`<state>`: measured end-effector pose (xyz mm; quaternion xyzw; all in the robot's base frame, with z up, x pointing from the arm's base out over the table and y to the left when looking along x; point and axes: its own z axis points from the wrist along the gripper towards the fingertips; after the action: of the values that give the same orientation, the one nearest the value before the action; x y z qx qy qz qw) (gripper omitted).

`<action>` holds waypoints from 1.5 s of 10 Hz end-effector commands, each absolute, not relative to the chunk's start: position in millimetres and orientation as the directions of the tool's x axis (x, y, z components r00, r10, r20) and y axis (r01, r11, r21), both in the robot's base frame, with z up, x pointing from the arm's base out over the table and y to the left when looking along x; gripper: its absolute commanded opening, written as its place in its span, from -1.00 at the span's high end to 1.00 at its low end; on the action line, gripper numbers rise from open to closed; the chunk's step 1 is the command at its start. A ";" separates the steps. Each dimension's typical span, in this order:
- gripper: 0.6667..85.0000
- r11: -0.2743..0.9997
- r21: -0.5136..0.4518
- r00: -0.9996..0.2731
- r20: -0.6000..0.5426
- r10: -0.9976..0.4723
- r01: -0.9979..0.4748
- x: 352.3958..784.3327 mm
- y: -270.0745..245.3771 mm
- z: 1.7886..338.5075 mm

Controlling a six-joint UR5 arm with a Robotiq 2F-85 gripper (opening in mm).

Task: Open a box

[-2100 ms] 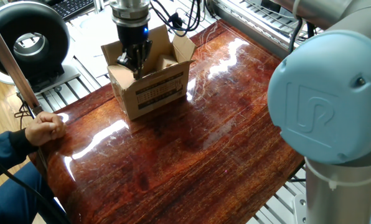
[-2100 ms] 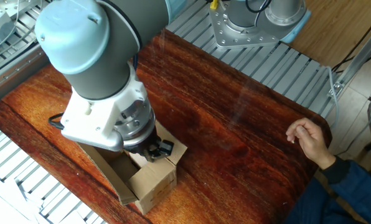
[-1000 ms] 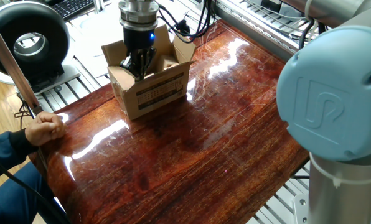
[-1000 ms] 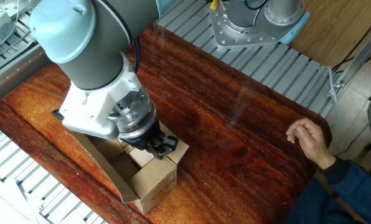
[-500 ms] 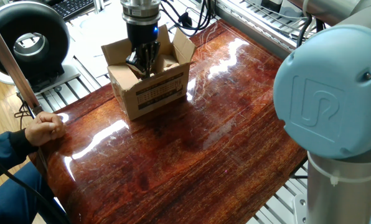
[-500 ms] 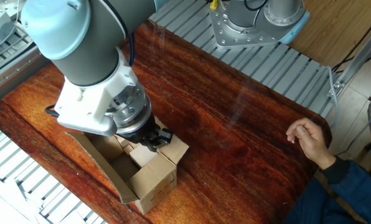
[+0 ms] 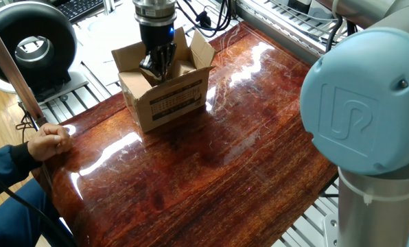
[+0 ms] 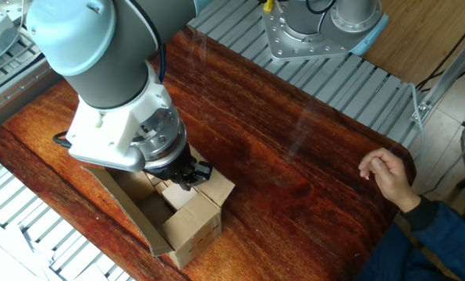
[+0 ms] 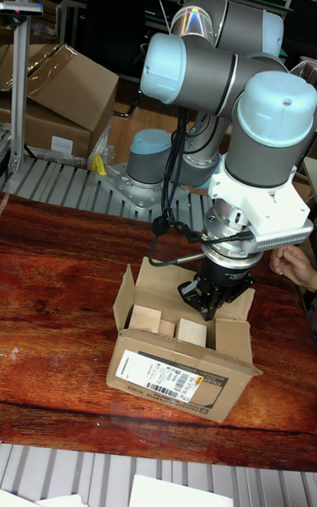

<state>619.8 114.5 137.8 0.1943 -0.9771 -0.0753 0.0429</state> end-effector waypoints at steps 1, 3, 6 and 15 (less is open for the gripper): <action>0.99 0.922 0.162 -0.931 0.046 -0.362 -0.351 623.4 113.3 146.0; 0.99 0.926 0.159 -0.935 0.041 -0.353 -0.343 625.1 113.0 147.0; 0.99 0.928 0.141 -0.935 0.033 -0.352 -0.345 628.7 109.5 146.2; 0.99 0.938 0.206 -0.960 -0.029 -0.279 -0.279 643.9 132.8 120.4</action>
<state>641.8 122.7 126.2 0.1518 -0.9848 -0.0848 0.0056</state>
